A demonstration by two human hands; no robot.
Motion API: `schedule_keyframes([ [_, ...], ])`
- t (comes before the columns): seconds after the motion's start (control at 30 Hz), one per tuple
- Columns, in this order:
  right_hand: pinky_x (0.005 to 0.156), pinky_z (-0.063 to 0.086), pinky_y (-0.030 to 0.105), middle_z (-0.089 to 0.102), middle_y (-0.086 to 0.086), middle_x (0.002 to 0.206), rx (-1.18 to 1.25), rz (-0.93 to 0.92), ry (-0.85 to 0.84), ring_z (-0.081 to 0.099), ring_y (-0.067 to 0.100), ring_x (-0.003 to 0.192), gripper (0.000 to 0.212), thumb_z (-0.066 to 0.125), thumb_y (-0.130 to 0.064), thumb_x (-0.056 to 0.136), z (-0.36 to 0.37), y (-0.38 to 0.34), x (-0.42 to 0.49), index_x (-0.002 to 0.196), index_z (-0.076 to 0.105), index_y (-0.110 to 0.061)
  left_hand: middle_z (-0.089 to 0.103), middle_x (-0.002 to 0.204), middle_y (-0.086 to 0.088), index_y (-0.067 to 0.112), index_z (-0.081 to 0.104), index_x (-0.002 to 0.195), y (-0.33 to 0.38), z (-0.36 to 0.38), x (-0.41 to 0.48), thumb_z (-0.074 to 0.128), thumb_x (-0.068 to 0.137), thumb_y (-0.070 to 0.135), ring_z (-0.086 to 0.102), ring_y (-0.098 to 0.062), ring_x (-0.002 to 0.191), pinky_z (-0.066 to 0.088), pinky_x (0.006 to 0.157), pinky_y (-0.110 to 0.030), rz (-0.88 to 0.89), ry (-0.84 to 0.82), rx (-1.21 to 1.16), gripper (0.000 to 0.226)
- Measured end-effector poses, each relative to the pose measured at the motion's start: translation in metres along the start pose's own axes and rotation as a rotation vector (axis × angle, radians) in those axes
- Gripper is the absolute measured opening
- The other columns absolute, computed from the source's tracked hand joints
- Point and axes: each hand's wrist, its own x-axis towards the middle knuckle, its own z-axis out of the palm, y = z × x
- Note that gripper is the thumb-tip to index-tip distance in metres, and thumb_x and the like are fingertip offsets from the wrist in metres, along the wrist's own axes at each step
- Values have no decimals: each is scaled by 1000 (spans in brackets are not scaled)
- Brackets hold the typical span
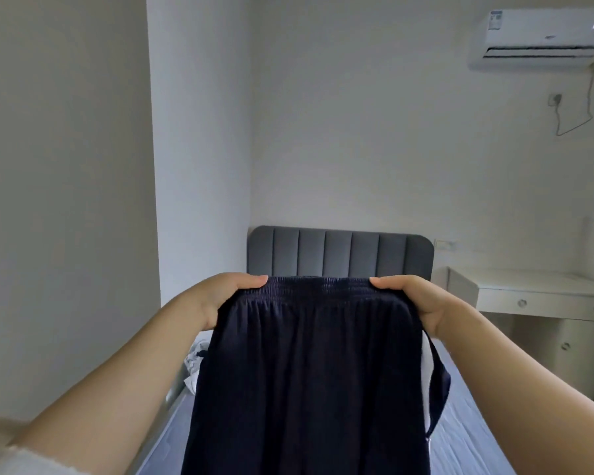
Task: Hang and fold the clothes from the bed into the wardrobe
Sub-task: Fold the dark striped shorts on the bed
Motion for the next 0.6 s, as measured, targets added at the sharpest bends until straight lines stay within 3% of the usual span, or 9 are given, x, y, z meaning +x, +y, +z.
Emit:
schedule_keyframes([
  [0.07,47,54,25,72,9,69,29,16,126,67,19,53,14,59,-14,87,11,0,5,84,67,-3,68,66,-8,8,66,76,-2,18,5,62,87,26,62,-21,56,53,52,-26,-28,116,-102,21],
  [0.13,50,56,26,70,10,69,36,-44,244,66,19,54,8,60,-7,87,22,-3,10,83,65,-2,64,68,-9,8,62,75,-1,37,11,61,89,21,59,-21,57,50,50,-23,70,227,-118,19],
  [0.23,66,54,32,63,12,77,24,-181,328,61,22,66,3,60,-2,85,36,-11,14,82,61,-4,52,67,-6,10,52,67,2,60,16,59,88,19,48,-19,60,38,55,-24,330,406,136,24],
  [0.3,70,52,34,61,13,79,10,-228,328,58,24,70,4,61,-3,85,45,-17,12,82,61,-6,55,70,-3,11,55,72,5,71,15,59,88,25,50,-16,64,39,59,-26,477,473,335,21],
  [0.47,57,56,31,66,13,81,22,-274,242,65,23,71,3,61,-5,86,64,-21,0,87,63,-3,58,75,10,19,59,80,10,90,9,64,85,28,52,-1,69,39,56,-17,652,476,474,11],
  [0.6,54,56,30,64,12,73,214,-255,98,65,22,62,13,58,-14,88,61,-16,-8,87,61,-2,63,89,5,23,62,90,9,91,6,66,83,16,60,-11,82,47,66,-20,587,372,351,11],
])
